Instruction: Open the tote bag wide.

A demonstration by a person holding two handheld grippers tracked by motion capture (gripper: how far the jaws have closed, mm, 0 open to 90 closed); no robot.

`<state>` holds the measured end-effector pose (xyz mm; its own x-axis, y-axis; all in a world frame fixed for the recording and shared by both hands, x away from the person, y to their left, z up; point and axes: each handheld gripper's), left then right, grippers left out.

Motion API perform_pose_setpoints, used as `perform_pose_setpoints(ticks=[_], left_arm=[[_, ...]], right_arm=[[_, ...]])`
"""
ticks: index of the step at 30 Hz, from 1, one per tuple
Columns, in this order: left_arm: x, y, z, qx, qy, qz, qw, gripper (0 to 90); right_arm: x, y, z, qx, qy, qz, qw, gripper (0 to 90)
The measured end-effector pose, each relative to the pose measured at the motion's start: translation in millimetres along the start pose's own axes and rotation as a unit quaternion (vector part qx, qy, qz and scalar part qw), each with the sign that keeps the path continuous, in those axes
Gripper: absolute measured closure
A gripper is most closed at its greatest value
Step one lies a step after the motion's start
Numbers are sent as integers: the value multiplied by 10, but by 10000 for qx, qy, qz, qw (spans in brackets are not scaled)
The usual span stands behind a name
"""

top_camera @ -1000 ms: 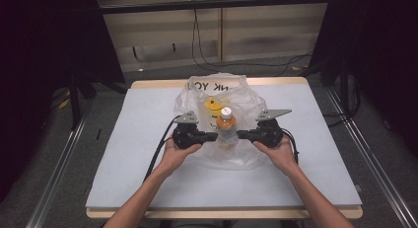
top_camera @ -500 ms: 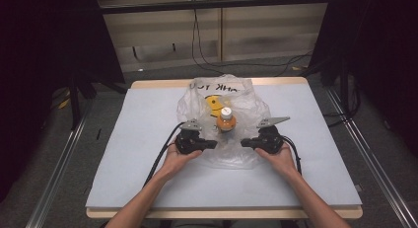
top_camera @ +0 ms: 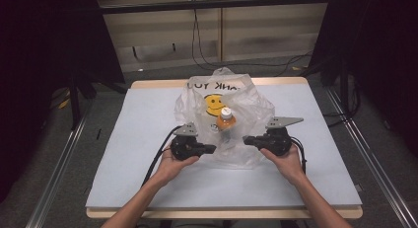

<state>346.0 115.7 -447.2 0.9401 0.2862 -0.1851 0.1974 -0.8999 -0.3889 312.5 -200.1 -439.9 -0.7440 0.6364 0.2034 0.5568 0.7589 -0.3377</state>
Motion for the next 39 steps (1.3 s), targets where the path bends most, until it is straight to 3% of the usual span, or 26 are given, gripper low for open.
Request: perform_pose_setpoints(ticks=[2,10,16,17,20,24,28,31,32,33,35,37,39], left_arm=[[-25,-124,-44,-189,16,-21,9998,900],[19,-295,-211,-612,4,-128,9980,900],[69,-452,-328,-850,8,-252,9961,900],[132,-537,-429,-903,60,-379,9952,900],[171,-580,-505,-966,86,-405,9945,900],[312,-676,-762,-1160,167,-599,9913,900],[569,-705,-1028,-1448,68,-756,9865,900],[787,-623,-1102,-1459,24,-1118,9830,900],[874,-561,-1081,-1495,-142,-1093,9826,900],[944,-472,-1044,-1441,-313,-1015,9839,900],[1002,-269,-950,-847,-159,-1149,9896,900],[1006,-77,-811,-508,-209,-900,9944,900],[952,55,-713,-262,-103,-793,9965,900]], right_arm=[[58,-89,-59,-122,-44,13,9999,900],[58,-338,-362,-613,-97,126,9980,900],[42,-447,-631,-822,-240,207,9961,900],[35,-457,-676,-859,-236,218,9958,900],[3,-456,-803,-912,-270,276,9951,900],[-72,-378,-1032,-976,-320,314,9942,900],[-182,-194,-1259,-1040,-325,319,9935,900],[-248,-41,-1328,-1020,-315,321,9938,900],[-278,16,-1321,-1041,-260,297,9938,900],[-301,75,-1297,-1007,-176,274,9944,900],[-332,178,-1212,-855,-163,286,9958,900],[-358,249,-1090,-680,-95,272,9973,900],[-393,296,-958,-495,-70,297,9983,900]])
Point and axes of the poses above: each handheld gripper's, and its own axes: y roughly forward along the jaws, z roughly out of its underside, x roughly to its left, and after that the axes turned 8 degrees about -x, right-handed
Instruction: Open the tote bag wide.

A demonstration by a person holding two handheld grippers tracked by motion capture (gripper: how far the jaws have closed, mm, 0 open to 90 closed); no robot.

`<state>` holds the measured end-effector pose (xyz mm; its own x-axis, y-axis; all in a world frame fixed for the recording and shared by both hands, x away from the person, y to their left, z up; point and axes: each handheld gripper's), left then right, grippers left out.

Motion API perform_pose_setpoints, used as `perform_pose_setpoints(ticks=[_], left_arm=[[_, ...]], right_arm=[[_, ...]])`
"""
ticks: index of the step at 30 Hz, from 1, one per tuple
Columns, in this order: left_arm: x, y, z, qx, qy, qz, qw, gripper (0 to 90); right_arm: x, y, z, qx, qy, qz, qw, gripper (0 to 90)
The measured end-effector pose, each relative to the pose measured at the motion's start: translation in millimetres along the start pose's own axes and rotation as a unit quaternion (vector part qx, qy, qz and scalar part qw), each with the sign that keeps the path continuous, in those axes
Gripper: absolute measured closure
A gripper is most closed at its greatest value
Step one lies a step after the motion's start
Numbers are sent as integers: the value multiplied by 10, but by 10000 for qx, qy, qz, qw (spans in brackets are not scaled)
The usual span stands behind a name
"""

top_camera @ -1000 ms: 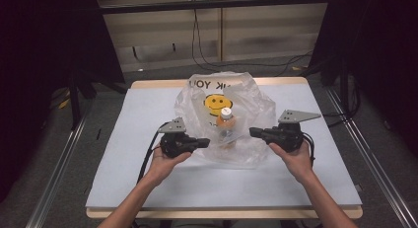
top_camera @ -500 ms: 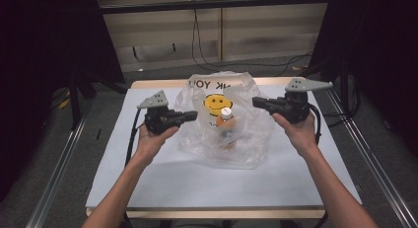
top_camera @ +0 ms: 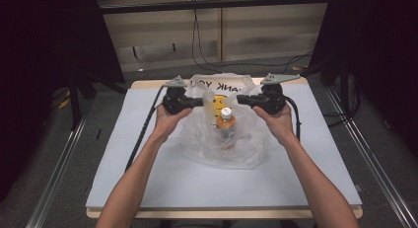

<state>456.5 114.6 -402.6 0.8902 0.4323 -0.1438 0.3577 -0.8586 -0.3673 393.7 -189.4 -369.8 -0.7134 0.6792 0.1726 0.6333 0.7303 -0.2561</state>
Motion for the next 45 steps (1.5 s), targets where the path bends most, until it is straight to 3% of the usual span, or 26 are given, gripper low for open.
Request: perform_pose_setpoints(ticks=[1,3,6,8,14,17,19,25,29,31,36,37,40,45], left_arm=[[-37,62,59,143,20,106,9998,900],[-87,119,135,346,86,111,9993,900],[-122,145,282,476,16,120,9988,900],[-131,124,374,673,-4,76,9977,900],[-78,25,634,915,-158,-48,9957,900],[-66,-22,766,968,-189,3,9951,900],[-69,-72,837,1193,-125,-15,9928,900],[-1,-299,1048,1047,-429,81,9936,900],[-62,-398,1092,1084,-240,77,9938,900],[-96,-440,1106,1127,-200,97,9934,900],[-151,-602,1210,969,-210,195,9949,900],[-166,-635,1210,1052,-139,173,9942,900],[-223,-722,1271,934,-120,215,9953,900],[-309,-812,1311,971,-11,252,9950,900]], right_arm=[[-17,12,82,78,47,9,10000,900],[-50,24,208,208,117,39,9997,900],[-83,13,360,362,160,89,9992,900],[-101,-11,486,429,247,123,9987,900],[-150,17,800,809,303,187,9961,900],[-204,32,918,956,384,233,9944,900],[-250,23,994,1058,407,283,9931,900],[-361,-108,1183,1407,523,460,9876,900],[-391,-202,1244,1424,565,566,9866,900],[-377,-236,1273,1462,562,559,9861,900],[-375,-371,1312,1459,544,599,9860,900],[-374,-404,1328,1434,555,605,9863,900],[-381,-543,1365,1414,559,623,9864,900],[-370,-668,1390,1432,466,682,9862,900]])
Point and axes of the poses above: each handheld gripper's, and its own axes: y roughly forward along the jaws, z roughly out of its underside, x roughly to its left, and after that the axes turned 8 degrees about -x, right-handed
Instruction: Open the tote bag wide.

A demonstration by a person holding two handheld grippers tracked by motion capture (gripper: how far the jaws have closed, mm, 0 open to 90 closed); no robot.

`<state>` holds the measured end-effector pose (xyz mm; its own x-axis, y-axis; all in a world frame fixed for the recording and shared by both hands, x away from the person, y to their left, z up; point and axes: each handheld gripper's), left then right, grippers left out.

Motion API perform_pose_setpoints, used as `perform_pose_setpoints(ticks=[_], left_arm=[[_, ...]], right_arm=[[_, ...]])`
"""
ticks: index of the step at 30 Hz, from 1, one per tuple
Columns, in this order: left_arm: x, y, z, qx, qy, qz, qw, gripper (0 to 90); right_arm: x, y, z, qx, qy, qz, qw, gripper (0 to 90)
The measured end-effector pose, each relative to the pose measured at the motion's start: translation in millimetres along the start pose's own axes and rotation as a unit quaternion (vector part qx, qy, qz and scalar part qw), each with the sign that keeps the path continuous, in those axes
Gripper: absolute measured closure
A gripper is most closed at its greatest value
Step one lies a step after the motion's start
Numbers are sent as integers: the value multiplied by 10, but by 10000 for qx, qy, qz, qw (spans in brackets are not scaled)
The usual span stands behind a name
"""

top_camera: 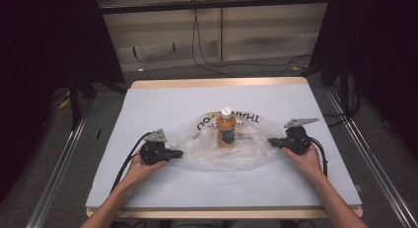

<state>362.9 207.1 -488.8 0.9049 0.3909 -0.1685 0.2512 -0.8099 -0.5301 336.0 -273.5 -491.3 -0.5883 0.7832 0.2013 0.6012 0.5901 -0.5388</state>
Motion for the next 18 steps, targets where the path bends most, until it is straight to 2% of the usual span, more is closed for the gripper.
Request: perform_pose_setpoints(ticks=[2,4,7,9,15,18], left_arm=[[-13,11,-1,-49,-67,-24,10000,900],[-6,15,-13,-26,-42,-40,10000,900],[-30,25,-35,-132,-149,4,9998,900],[-51,20,-66,-181,-97,13,9998,900],[-177,-6,-186,-494,-13,5,9988,900],[-244,0,-236,-574,35,85,9983,900]], right_arm=[[5,-10,12,-44,-28,6,10000,900],[19,-8,9,-82,-26,24,10000,900],[59,-34,-38,-331,24,-62,9994,900],[103,-70,-92,-515,45,-153,9985,900],[221,-154,-205,-812,14,-259,9964,900],[331,-224,-293,-989,-106,-319,9945,900]])
Point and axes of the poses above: each handheld gripper's, and its own axes: y roughly forward along the jaws, z roughly out of its underside, x roughly to its left, and after that the axes turned 8 degrees about -x, right-handed
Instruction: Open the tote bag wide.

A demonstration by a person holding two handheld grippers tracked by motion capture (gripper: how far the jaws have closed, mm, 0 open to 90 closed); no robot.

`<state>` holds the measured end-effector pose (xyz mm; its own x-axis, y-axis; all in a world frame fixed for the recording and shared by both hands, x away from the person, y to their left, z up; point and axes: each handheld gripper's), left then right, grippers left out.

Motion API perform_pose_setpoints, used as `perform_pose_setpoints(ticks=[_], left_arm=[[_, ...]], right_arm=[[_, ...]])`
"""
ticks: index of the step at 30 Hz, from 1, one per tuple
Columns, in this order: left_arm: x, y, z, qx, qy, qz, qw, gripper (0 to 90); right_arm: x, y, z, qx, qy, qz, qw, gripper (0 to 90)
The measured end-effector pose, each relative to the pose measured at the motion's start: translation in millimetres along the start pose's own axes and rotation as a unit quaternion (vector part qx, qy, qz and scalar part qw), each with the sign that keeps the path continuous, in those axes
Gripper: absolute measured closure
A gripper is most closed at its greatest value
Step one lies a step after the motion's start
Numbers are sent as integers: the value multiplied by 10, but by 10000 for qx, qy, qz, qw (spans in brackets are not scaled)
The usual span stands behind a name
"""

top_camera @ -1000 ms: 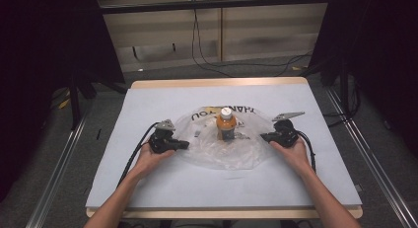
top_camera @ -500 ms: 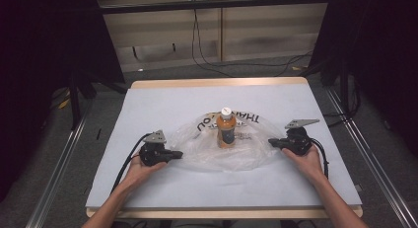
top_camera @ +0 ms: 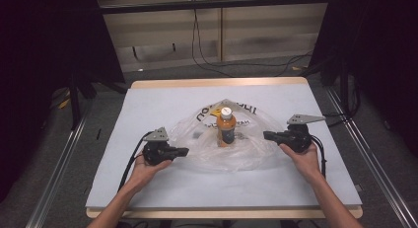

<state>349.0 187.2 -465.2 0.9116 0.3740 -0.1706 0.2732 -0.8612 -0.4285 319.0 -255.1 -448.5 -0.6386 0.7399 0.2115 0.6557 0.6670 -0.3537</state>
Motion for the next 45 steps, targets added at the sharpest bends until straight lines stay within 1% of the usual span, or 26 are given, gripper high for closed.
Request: perform_pose_setpoints(ticks=[3,4,7,9,11,13,15,17,19,20,24,25,27,29,31,32,33,34,35,36,37,38,39,41,43,45], left_arm=[[-44,-24,-65,-155,-4,12,9999,900],[-55,-46,-99,-264,-9,44,9996,900],[-74,-119,-248,-489,110,38,9987,900],[-41,-149,-399,-635,212,-82,9977,900],[-10,-141,-520,-849,191,-173,9961,900],[63,-113,-651,-971,220,-269,9947,900],[208,-49,-751,-1134,76,-436,9926,900],[337,40,-779,-1211,-107,-595,9908,900],[480,193,-749,-1073,-246,-668,9917,900],[535,285,-714,-925,-313,-702,9927,900],[669,615,-531,-424,-591,-763,9944,900],[688,674,-491,-250,-612,-822,9944,900],[727,767,-419,82,-590,-883,9943,900],[782,807,-348,282,-719,-934,9926,900],[822,830,-275,437,-713,-1005,9914,900],[838,814,-252,404,-732,-951,9920,900],[845,794,-244,376,-788,-964,9915,900],[842,778,-234,375,-771,-985,9914,900],[834,761,-225,386,-756,-972,9916,900],[829,746,-217,384,-721,-1006,9916,900],[826,725,-217,424,-624,-1079,9913,900],[829,706,-206,405,-612,-1112,9911,900],[841,683,-202,427,-627,-1161,9903,900],[848,654,-198,425,-641,-1381,9874,900],[854,621,-184,393,-739,-1374,9870,900],[854,582,-176,280,-811,-1260,9883,900]], right_arm=[[88,-38,-106,-195,-28,-63,9998,900],[101,-54,-141,-272,-41,-78,9996,900],[126,-85,-263,-469,-63,-106,9988,900],[121,-62,-361,-519,-42,-64,9986,900],[95,8,-468,-529,-92,-35,9986,900],[63,101,-572,-533,-124,-32,9985,900],[4,212,-643,-511,-103,15,9986,900],[-63,332,-666,-439,-41,33,9990,900],[-115,459,-630,-344,27,11,9994,900],[-133,525,-592,-250,45,28,9997,900],[-238,774,-365,121,163,94,9998,900],[-270,824,-311,220,218,106,9995,900],[-326,897,-218,438,205,249,9985,900],[-395,940,-135,618,246,312,9973,900],[-467,960,-58,738,342,376,9960,900],[-495,965,-22,806,374,409,9952,900],[-525,969,11,853,380,418,9947,900],[-545,959,21,823,479,405,9946,900],[-550,945,17,793,466,449,9947,900],[-553,941,19,877,356,501,9942,900],[-552,927,18,902,348,503,9940,900],[-558,911,19,918,342,543,9937,900],[-563,884,16,921,330,706,9927,900],[-579,857,21,929,335,761,9922,900],[-566,842,17,960,271,811,9917,900],[-548,828,11,983,233,847,9913,900]])
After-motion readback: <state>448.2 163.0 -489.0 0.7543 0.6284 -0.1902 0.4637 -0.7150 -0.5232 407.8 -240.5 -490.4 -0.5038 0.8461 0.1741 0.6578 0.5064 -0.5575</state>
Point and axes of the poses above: each handheld gripper's, and its own axes: y roughly forward along the jaws, z roughly out of its underside, x roughly to its left, and after that the axes turned 8 degrees about -x, right-handed
